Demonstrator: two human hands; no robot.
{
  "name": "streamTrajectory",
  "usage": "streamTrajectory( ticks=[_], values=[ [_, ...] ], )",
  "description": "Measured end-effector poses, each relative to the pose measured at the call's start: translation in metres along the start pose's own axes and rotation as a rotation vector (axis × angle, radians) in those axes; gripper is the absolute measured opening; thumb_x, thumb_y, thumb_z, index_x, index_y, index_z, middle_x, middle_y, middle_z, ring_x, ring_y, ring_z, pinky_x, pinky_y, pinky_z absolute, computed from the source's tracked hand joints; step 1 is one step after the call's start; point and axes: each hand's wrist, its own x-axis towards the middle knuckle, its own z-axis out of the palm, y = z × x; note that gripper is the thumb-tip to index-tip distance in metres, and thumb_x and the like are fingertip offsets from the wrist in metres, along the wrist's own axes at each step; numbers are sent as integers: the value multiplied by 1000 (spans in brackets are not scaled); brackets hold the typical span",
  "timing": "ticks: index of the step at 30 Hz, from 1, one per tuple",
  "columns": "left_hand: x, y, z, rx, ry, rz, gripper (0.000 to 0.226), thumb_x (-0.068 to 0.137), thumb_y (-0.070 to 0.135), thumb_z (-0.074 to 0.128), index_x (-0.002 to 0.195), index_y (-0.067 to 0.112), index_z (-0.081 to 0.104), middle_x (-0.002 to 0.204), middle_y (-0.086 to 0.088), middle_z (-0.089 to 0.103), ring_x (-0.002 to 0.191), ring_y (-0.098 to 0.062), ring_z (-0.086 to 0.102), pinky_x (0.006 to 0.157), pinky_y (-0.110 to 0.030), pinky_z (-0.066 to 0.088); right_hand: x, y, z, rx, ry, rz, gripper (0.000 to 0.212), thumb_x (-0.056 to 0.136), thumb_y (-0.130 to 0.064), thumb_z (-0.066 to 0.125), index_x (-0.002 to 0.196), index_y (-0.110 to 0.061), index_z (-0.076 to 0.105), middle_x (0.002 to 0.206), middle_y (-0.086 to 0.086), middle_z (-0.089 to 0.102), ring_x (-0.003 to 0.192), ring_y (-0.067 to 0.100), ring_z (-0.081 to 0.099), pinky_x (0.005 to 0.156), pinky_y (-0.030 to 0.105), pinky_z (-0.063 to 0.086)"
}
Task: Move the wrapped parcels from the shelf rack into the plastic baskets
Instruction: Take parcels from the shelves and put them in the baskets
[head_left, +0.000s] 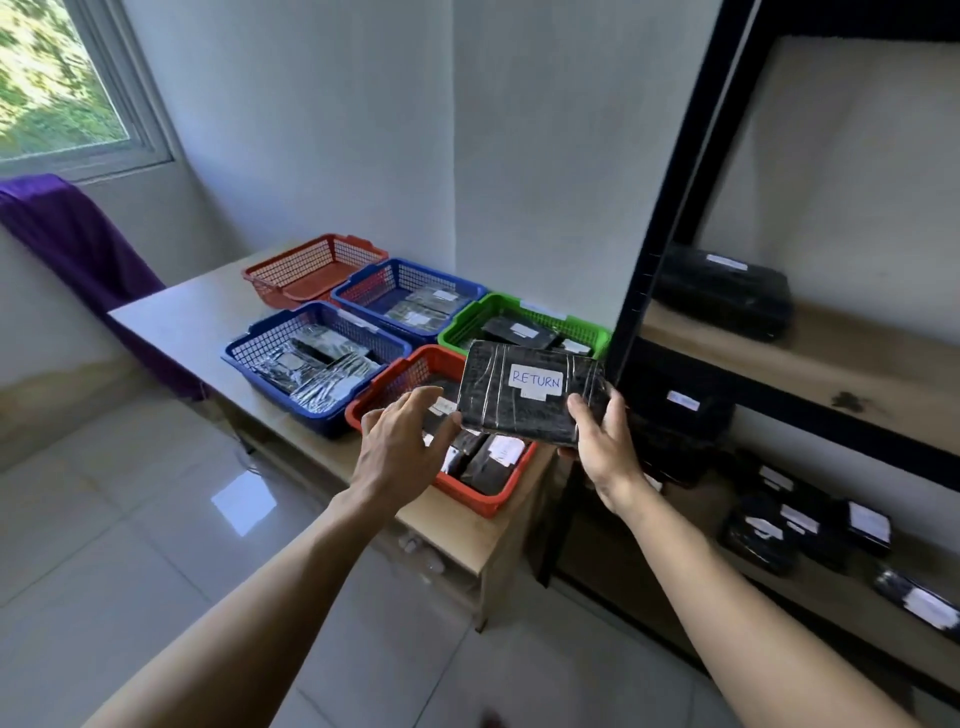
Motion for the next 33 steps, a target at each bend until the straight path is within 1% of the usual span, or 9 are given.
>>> streamTrajectory(
  ticks=[3,7,11,16,18,21,26,30,33],
  values=[
    [25,-28,0,17,-22,2,32,91,42,57,119,26,56,108,9,65,104,-14,59,88,-32,27,29,0,32,1,-11,16,80,92,-51,56,154,-25,12,159,1,24,142,15,30,118,40,25],
    [72,-69,-2,23,-57,-1,35,92,43,55,120,23,53,110,3,64,101,-20,58,87,-32,25,80,-2,77,-22,10,-15,61,98,-32,56,149,-18,27,138,-6,44,122,7,44,104,25,34],
    [134,-112,-10,47,-118,12,48,90,46,57,131,21,48,126,2,58,113,-17,54,91,-27,20,134,-16,128,-53,-5,-8,72,93,-48,57,151,-21,24,150,-2,38,137,16,38,115,38,29],
    [216,-160,-23,130,-171,14,72,85,51,61,143,19,34,143,-1,43,126,-21,45,104,-42,26,199,-27,187,-119,-69,50,91,74,-80,53,147,-40,18,156,0,32,139,21,38,111,56,33],
    [239,-176,-26,156,-205,15,79,83,54,63,146,20,29,146,-1,37,130,-20,41,106,-44,26,216,-35,208,-125,-92,28,86,77,-76,53,147,-40,18,157,1,30,139,22,36,111,56,33],
    [268,-201,-23,191,-249,54,87,79,56,66,147,21,25,150,1,30,134,-21,34,107,-43,27,234,-49,238,-148,-83,4,70,95,-47,53,152,-23,20,155,2,30,140,18,32,116,42,27],
    [323,-249,-13,231,-372,122,98,73,60,69,149,23,19,155,0,19,141,-22,20,113,-45,18,276,-43,283,-195,-118,15,86,78,-68,55,149,-27,28,148,-1,43,134,16,43,113,45,34],
    [379,-288,-3,257,-504,179,106,67,65,71,150,27,17,158,-2,10,143,-24,14,115,-49,14,311,-51,324,-247,-149,61,59,94,-45,57,145,-28,34,123,-16,56,115,8,53,104,32,39],
    [422,-317,5,274,-609,225,112,62,70,71,150,31,13,159,-2,7,144,-25,12,115,-53,13,347,-49,351,-285,-133,75,70,78,-64,60,139,-37,38,127,-11,60,116,11,58,107,43,42]
  ],
)
